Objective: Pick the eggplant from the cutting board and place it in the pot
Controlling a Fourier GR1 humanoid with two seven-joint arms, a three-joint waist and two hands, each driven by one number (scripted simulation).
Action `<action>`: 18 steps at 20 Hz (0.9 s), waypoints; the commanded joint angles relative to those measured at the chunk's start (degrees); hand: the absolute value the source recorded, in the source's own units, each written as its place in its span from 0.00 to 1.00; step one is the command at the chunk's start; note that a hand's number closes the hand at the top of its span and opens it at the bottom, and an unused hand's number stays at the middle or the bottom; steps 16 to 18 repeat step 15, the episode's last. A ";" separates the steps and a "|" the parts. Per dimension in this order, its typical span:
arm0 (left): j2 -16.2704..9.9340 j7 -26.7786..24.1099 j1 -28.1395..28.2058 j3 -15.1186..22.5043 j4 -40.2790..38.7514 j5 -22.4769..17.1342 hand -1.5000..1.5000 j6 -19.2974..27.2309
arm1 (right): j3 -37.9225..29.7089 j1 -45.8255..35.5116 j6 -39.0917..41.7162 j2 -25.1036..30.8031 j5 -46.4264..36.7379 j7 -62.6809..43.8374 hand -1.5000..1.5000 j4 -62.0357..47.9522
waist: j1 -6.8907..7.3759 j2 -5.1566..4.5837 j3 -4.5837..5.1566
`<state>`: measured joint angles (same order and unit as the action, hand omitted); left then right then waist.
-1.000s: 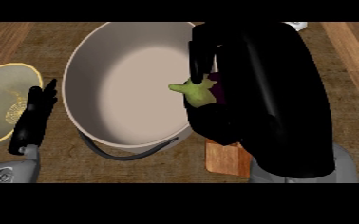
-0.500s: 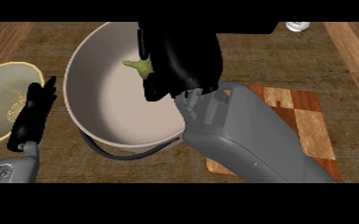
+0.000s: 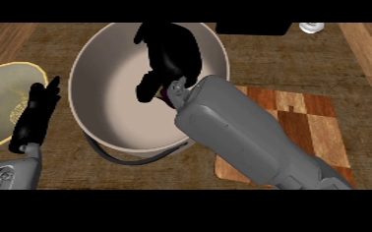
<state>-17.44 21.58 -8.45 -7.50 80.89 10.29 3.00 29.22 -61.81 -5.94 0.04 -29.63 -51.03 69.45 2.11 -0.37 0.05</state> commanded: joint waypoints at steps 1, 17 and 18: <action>0.33 0.54 -0.90 0.28 0.36 0.35 0.50 0.13 | 1.65 2.37 -11.35 -0.04 6.26 4.44 0.00 -2.33 | 0.21 -0.05 -0.04; 1.93 -0.08 2.79 -0.11 1.64 1.06 0.50 1.50 | -8.20 12.33 -33.07 2.96 8.34 14.79 0.00 6.12 | -2.62 0.62 -0.08; 1.93 -0.08 2.79 -0.11 1.64 1.06 0.50 1.50 | -8.20 12.33 -33.07 2.96 8.34 14.79 0.00 6.12 | -2.62 0.62 -0.08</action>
